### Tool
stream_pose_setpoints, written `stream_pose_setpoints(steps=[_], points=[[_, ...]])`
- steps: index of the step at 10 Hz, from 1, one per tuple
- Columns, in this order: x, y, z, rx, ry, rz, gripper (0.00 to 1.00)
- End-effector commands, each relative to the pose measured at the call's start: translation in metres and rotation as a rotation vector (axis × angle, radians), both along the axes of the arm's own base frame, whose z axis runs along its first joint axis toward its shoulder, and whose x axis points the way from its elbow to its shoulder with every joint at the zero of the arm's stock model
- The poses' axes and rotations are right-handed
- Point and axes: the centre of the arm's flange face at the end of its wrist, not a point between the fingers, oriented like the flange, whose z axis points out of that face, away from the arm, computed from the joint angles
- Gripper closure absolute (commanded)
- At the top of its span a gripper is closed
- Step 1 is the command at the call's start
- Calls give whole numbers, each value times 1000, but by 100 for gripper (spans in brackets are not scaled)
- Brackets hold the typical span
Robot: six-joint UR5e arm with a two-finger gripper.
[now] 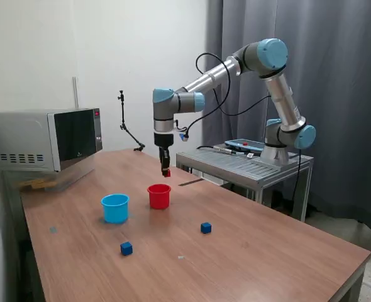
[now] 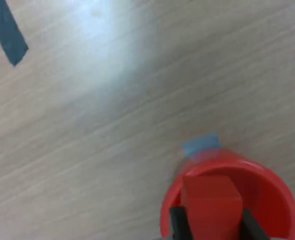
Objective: Place red objects in the red bin, and blue objects in the blue bin.
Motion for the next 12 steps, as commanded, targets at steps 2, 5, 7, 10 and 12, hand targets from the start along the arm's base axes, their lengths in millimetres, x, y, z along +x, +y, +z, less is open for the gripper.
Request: stream_pose_setpoints(steps=[2,5,7,10,12], points=[[3,-5,-8,-2,33,4,100],[1,-8,-8,7,96,7,100],[-4,-7,-3,13,134,6,100],[-8,-15,-8,21,164,19,100],[-7,-15,-10,15,161,19,100]])
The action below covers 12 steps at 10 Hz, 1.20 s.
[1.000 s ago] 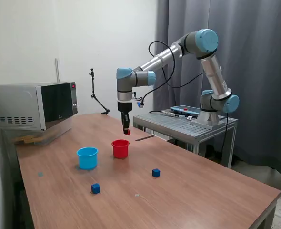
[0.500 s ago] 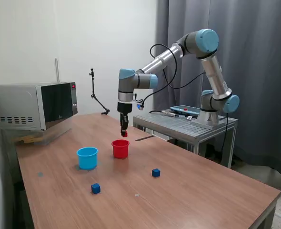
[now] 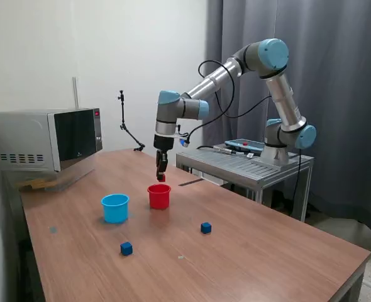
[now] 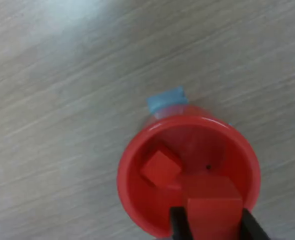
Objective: Place red objects in the red bin, and blue objects in the blue bin.
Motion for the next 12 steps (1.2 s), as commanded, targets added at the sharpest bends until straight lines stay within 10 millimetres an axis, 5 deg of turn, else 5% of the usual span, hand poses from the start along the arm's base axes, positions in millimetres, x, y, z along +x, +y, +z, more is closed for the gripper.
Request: stream_pose_setpoints(steps=[1,5,6,10,12], points=[[0,-3,-2,-22,8,4,100],[1,-4,-4,-26,4,4,100],[1,-4,-5,-27,1,4,0],[1,-5,-5,-29,2,6,0],[-2,-24,-3,-41,6,33,0]])
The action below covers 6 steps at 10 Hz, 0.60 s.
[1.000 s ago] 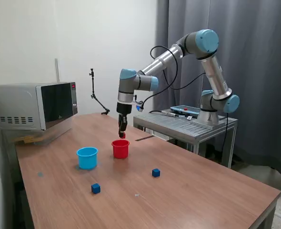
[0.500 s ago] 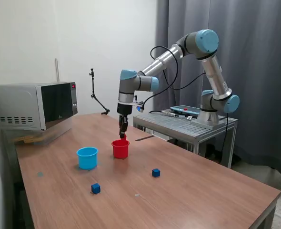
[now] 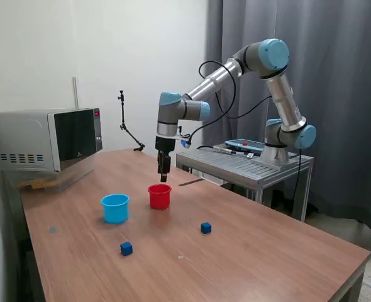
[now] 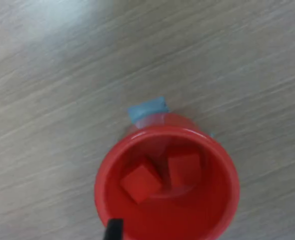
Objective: Place red objects in the red bin, and blue objects in the blue bin.
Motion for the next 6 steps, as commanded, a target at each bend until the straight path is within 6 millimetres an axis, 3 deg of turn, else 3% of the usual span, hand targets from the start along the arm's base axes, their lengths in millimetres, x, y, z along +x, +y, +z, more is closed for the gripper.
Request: stream_pose_setpoints(steps=[1,2,3,4,5,6], points=[[-6,-39,5,-6,9,58,0],[-6,-89,7,-12,10,130,0],[-1,-143,-5,-21,-21,201,0],[11,-209,-24,-30,-87,271,0],[22,-242,-28,-31,-98,302,0],[28,-253,-30,-42,-104,277,0]])
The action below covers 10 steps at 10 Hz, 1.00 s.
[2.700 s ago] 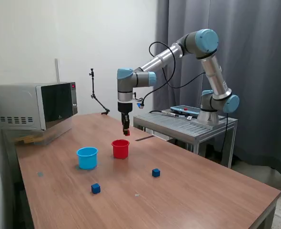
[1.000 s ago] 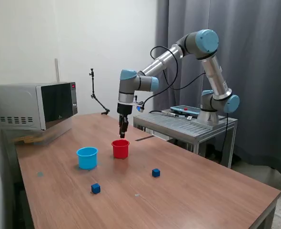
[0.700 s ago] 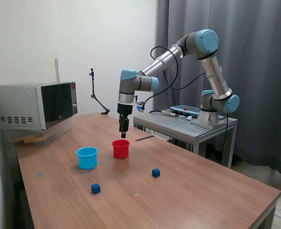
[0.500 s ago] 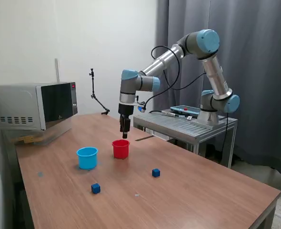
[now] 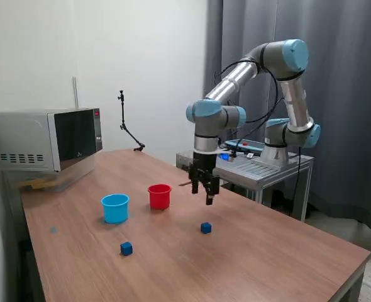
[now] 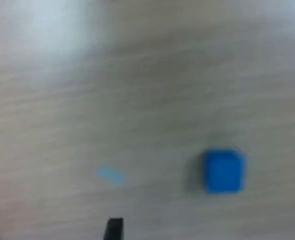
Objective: Place red objects in the red bin, and blue objects in the blue bin.
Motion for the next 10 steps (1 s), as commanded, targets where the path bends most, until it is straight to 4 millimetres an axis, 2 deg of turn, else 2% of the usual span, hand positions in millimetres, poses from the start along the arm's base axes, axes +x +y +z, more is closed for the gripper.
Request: stream_pose_setpoints(steps=[1,3,6,9,10], points=[[23,-43,-20,-23,-55,-22,0],[36,-48,-31,-21,-84,-16,0],[35,-59,-37,-21,-80,1,0],[12,-53,-42,-16,-62,48,0],[4,-39,-43,-18,-43,58,0]])
